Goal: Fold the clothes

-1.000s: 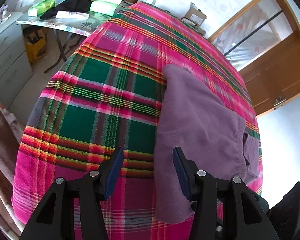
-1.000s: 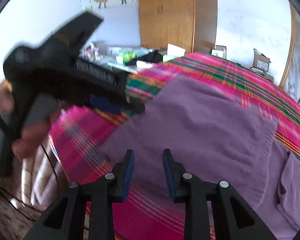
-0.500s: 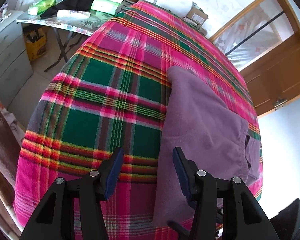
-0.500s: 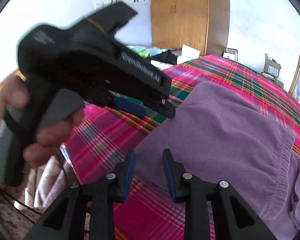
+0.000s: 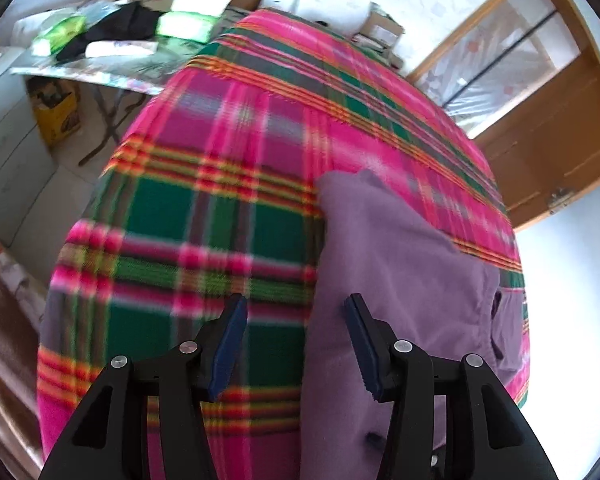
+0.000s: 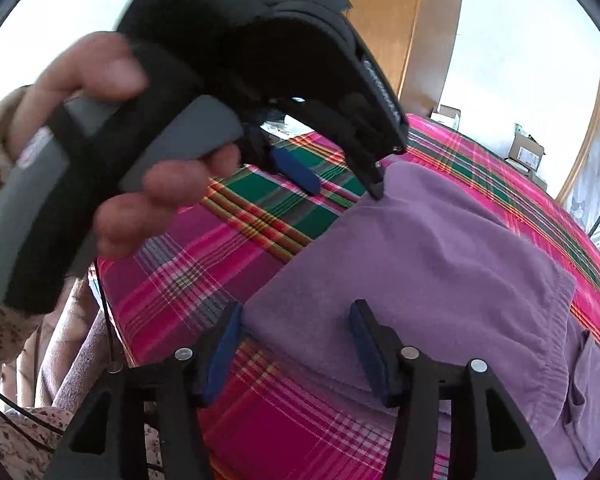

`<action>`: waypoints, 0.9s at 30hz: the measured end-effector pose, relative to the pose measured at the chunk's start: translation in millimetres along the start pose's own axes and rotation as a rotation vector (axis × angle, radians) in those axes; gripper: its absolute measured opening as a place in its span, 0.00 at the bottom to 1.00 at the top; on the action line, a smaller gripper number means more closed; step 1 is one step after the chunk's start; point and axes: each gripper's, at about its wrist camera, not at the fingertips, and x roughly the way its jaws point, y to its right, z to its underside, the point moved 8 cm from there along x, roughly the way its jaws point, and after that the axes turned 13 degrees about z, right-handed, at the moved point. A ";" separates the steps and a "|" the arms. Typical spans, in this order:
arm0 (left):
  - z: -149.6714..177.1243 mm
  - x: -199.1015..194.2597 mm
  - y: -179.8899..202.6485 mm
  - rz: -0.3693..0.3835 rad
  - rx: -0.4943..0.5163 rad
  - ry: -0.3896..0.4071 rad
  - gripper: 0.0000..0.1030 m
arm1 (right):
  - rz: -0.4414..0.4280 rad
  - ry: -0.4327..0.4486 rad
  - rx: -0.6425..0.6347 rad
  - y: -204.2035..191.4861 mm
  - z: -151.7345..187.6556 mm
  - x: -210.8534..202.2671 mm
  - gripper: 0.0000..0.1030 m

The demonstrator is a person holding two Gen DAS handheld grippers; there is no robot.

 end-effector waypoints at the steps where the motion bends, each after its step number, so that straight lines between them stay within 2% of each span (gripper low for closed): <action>1: -2.7 2.7 0.0 0.005 -0.005 -0.003 0.52 | 0.004 -0.001 0.000 0.3 0.3 0.5 0.54; 14: -30.7 32.9 12.4 0.090 -0.015 -0.041 0.51 | -0.011 0.006 0.039 6.1 2.4 5.8 0.55; 19: -36.3 37.5 16.0 0.096 -0.015 -0.041 0.51 | -0.015 0.009 0.046 8.1 2.7 7.0 0.55; 23: -36.6 45.1 21.7 0.121 -0.016 -0.052 0.45 | -0.013 0.013 0.049 9.6 3.0 7.5 0.54; 25: -36.5 47.7 22.1 0.136 -0.036 -0.056 0.43 | -0.001 0.014 0.053 12.2 3.0 7.9 0.47; 27: -38.5 48.0 20.2 0.131 -0.051 -0.046 0.31 | 0.016 0.013 0.058 15.8 3.0 8.4 0.36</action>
